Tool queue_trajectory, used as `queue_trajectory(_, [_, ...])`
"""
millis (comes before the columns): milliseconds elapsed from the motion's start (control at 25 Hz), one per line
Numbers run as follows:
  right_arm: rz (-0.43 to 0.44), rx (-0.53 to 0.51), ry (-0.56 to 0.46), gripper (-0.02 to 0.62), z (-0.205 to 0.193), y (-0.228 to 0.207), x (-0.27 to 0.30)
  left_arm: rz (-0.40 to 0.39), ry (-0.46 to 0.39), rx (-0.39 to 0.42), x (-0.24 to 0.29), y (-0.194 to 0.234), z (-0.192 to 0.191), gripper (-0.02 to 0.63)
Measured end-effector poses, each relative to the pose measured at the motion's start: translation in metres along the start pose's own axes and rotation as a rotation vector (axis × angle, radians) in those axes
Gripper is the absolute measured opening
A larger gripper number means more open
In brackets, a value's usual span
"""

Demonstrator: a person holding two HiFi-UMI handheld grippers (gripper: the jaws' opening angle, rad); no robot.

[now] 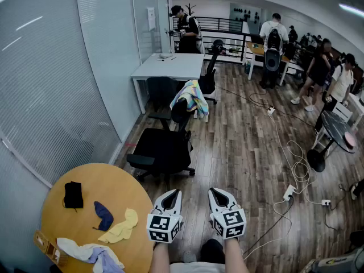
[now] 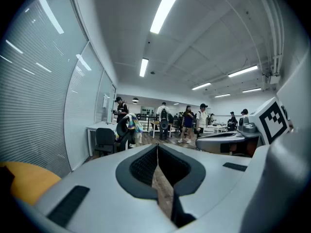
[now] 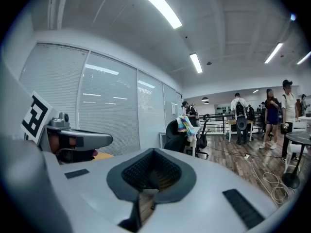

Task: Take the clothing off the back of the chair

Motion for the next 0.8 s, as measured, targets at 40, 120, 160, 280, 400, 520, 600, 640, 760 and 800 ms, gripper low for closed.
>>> queue_trajectory(40, [-0.001,-0.001,-0.002,0.021,0.001,-0.001,0.002,-0.002,0.0,0.001,0.003,0.002,0.001,0.029])
queue_trajectory(120, [-0.006,-0.004,-0.005,0.022,0.004,-0.004,0.006,-0.007,-0.001,0.002,0.01,0.004,0.004,0.029])
queue_trajectory(160, [-0.01,-0.006,-0.005,0.021,0.005,-0.007,0.009,-0.011,0.0,0.002,0.014,0.005,0.005,0.029])
queue_trajectory(280, [-0.009,0.011,-0.009,0.022,0.009,-0.019,0.019,-0.018,0.01,0.003,0.029,0.008,0.01,0.029])
queue_trajectory(400, [0.039,0.061,-0.026,0.023,0.014,-0.028,0.039,0.0,0.022,-0.012,0.044,0.024,0.015,0.029])
queue_trajectory(520, [0.069,0.08,-0.025,0.021,0.02,-0.049,0.055,0.002,0.024,-0.033,0.07,0.033,0.022,0.029])
queue_trajectory(600, [0.09,0.097,-0.033,0.021,0.025,-0.067,0.066,-0.004,0.02,-0.039,0.091,0.037,0.03,0.029])
queue_trajectory(640, [0.103,0.106,-0.037,0.021,0.028,-0.076,0.073,-0.004,0.019,-0.04,0.101,0.04,0.035,0.029])
queue_trajectory(760, [0.128,0.101,-0.032,0.021,0.044,-0.102,0.095,0.0,0.015,-0.045,0.131,0.051,0.054,0.029])
queue_trajectory(800, [0.134,0.093,-0.027,0.021,0.051,-0.111,0.103,0.003,0.013,-0.047,0.14,0.055,0.062,0.029])
Point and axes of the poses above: the fingertips, and each gripper's own axes: x forward along the fingers, y to its left, z out of its top, the point moved 7 cm from there along -x, backward along the fingers, and after that the axes turned 12 degrees about y, right-handed, at the moved point
